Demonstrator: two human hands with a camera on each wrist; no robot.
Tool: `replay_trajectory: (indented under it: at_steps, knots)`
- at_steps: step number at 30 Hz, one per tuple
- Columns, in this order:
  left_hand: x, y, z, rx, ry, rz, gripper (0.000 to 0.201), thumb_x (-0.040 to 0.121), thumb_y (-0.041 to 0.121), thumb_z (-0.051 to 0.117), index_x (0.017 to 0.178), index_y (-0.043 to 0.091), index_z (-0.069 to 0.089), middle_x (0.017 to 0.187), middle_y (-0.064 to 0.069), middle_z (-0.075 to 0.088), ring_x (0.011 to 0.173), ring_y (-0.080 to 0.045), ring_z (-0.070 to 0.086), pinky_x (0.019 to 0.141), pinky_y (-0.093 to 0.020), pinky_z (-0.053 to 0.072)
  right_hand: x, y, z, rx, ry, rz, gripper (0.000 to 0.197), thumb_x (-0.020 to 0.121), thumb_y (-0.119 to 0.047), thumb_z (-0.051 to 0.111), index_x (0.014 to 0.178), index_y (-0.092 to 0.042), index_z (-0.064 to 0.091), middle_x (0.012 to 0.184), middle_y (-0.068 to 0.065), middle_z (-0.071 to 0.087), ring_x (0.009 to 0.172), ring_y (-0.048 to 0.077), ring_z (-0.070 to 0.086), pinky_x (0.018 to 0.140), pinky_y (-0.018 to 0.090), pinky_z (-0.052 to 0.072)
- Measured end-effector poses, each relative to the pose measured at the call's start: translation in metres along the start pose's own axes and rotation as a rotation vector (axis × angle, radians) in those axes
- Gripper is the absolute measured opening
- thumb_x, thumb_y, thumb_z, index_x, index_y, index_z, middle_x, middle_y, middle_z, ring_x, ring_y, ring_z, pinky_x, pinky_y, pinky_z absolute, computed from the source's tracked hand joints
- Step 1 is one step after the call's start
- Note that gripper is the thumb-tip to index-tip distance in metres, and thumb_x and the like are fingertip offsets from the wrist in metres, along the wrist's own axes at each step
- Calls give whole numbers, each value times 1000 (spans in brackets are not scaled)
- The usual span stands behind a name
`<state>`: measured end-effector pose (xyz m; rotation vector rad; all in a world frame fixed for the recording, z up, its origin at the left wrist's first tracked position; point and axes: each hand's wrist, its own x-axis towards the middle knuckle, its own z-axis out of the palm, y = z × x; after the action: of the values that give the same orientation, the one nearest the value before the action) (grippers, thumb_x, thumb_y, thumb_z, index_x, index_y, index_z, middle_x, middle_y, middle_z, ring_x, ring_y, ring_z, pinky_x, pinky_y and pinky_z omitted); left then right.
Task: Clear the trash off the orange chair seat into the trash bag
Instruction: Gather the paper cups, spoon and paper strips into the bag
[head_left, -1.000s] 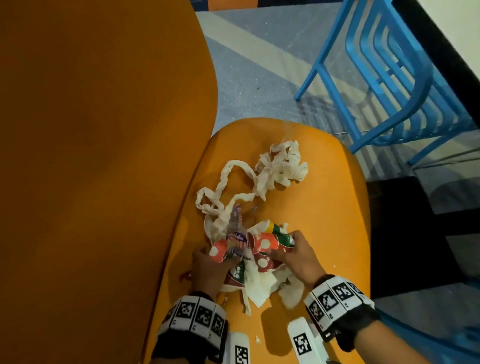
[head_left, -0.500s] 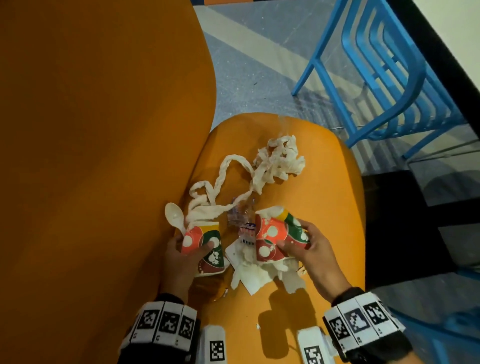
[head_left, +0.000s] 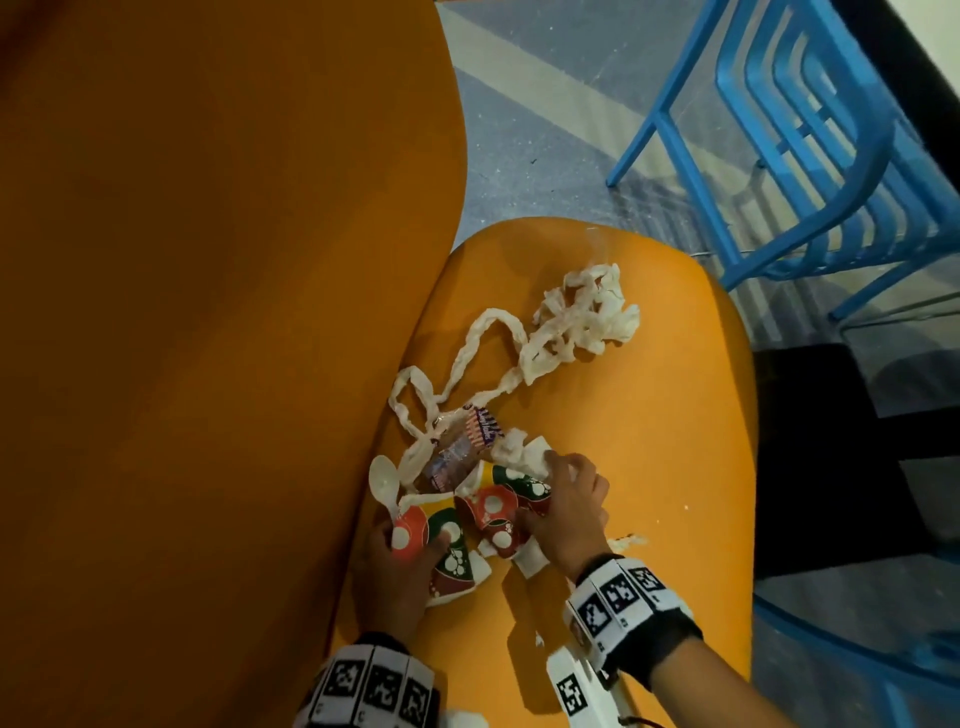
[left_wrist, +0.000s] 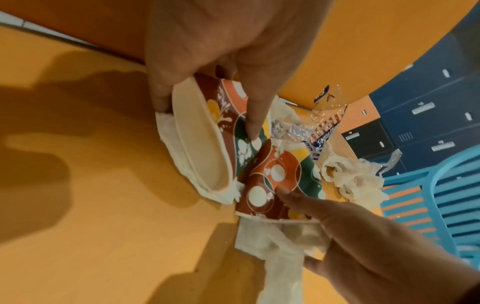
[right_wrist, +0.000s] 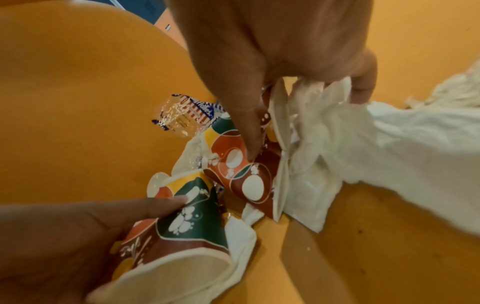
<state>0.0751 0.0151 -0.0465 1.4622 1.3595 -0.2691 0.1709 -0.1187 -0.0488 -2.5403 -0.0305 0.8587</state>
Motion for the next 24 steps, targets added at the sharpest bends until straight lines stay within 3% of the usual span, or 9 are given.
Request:
replay_trajectory:
  at_steps: [3, 5, 8, 13, 17, 22, 24]
  knots:
    - [2, 1, 4, -112, -11, -51, 74, 65, 28, 81, 128, 14, 45, 125, -10, 57, 114, -34, 56, 97, -52, 48, 3, -2, 4, 299, -82, 1, 79, 77, -21, 70, 142, -13, 24, 137, 10, 37, 127, 28, 38, 106, 41, 39]
    - [4, 5, 6, -144, -24, -79, 71, 69, 22, 79, 129, 14, 42, 126, -11, 57, 114, -34, 57, 98, -51, 48, 3, -1, 3, 468, -152, 34, 73, 75, -18, 73, 137, -15, 34, 131, 7, 52, 121, 25, 51, 104, 41, 43]
    - [7, 11, 6, -126, -46, -94, 70, 69, 16, 79, 128, 9, 43, 127, -16, 57, 114, -35, 57, 96, -48, 49, 1, 2, 0, 567, -199, 42, 54, 72, -17, 75, 121, -18, 52, 122, 10, 64, 111, 29, 60, 100, 50, 46]
    - [-1, 16, -6, -127, -68, -32, 61, 67, 10, 79, 122, 10, 51, 124, -19, 61, 105, -33, 60, 95, -52, 50, -14, 11, -13, 769, -119, 68, 42, 73, -6, 73, 108, -24, 57, 115, 11, 67, 107, 30, 63, 98, 50, 48]
    - [-17, 23, -18, -173, -63, -2, 63, 72, 6, 73, 129, 9, 47, 130, -19, 56, 114, -36, 55, 96, -48, 47, -31, 28, -35, 952, -11, 156, 48, 75, 1, 69, 120, -8, 56, 117, 19, 66, 106, 35, 62, 95, 50, 50]
    - [-39, 36, -27, -161, -109, 71, 59, 73, 5, 72, 127, 8, 48, 125, -18, 59, 106, -32, 57, 92, -46, 48, -45, 42, -55, 1085, 56, 200, 51, 76, 1, 68, 124, -7, 53, 113, 17, 67, 101, 33, 64, 86, 42, 54]
    - [-39, 40, -27, -155, -102, 60, 62, 73, 8, 73, 128, 9, 47, 128, -18, 57, 112, -35, 56, 94, -47, 48, -43, 34, -56, 1128, 39, 185, 51, 75, 1, 69, 123, -6, 54, 112, 17, 67, 100, 34, 64, 87, 44, 54]
